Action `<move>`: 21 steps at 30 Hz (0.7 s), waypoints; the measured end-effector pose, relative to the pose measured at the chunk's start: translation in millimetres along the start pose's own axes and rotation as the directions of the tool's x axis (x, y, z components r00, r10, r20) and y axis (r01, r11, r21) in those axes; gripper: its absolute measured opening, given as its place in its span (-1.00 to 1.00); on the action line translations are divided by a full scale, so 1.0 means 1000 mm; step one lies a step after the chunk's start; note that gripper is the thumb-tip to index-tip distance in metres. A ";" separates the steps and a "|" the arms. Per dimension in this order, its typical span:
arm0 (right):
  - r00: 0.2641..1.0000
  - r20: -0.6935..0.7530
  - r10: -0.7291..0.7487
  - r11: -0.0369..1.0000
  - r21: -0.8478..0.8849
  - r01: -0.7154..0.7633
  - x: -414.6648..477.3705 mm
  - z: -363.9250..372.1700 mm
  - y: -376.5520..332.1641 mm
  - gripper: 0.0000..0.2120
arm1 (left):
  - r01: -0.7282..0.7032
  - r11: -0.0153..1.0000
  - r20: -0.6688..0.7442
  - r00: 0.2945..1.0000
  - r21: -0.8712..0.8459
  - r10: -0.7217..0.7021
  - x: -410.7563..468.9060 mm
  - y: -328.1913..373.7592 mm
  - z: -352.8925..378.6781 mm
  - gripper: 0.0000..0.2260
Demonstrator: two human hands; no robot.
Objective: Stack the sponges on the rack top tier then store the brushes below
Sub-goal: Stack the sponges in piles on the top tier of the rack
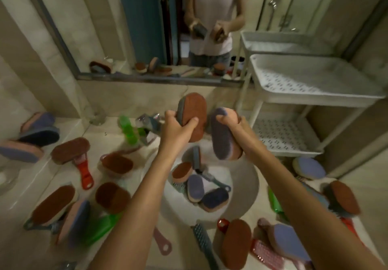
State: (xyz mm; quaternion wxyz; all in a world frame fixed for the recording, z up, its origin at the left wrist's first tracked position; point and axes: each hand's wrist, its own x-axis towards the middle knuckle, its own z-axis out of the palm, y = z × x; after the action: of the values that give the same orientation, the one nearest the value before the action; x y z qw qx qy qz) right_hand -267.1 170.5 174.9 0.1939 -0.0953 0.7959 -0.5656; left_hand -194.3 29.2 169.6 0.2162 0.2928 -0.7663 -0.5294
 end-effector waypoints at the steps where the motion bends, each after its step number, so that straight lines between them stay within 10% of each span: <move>1: 0.999 -0.024 -0.034 0.999 0.012 0.035 0.006 -0.015 -0.007 -0.18 | -0.016 1.000 0.023 1.000 -0.007 0.016 0.009 0.016 0.012 -0.68; 11: 0.961 -0.265 -0.084 0.995 0.033 0.097 0.066 -0.168 -0.064 -0.40 | -0.105 0.985 0.192 0.973 -0.134 0.129 0.071 0.138 0.124 -0.64; 21: 0.854 -0.509 -0.112 0.712 -0.640 -0.289 0.137 -0.223 -0.047 -0.31 | -0.219 0.950 0.377 0.918 0.224 0.123 0.089 0.162 0.210 -0.39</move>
State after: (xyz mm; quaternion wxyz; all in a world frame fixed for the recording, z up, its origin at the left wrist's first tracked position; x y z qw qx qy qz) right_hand -487.0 295.8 255.2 -0.0476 0.0327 0.9744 -0.2174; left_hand -429.7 155.9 251.1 0.0782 0.1488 -0.8788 -0.4466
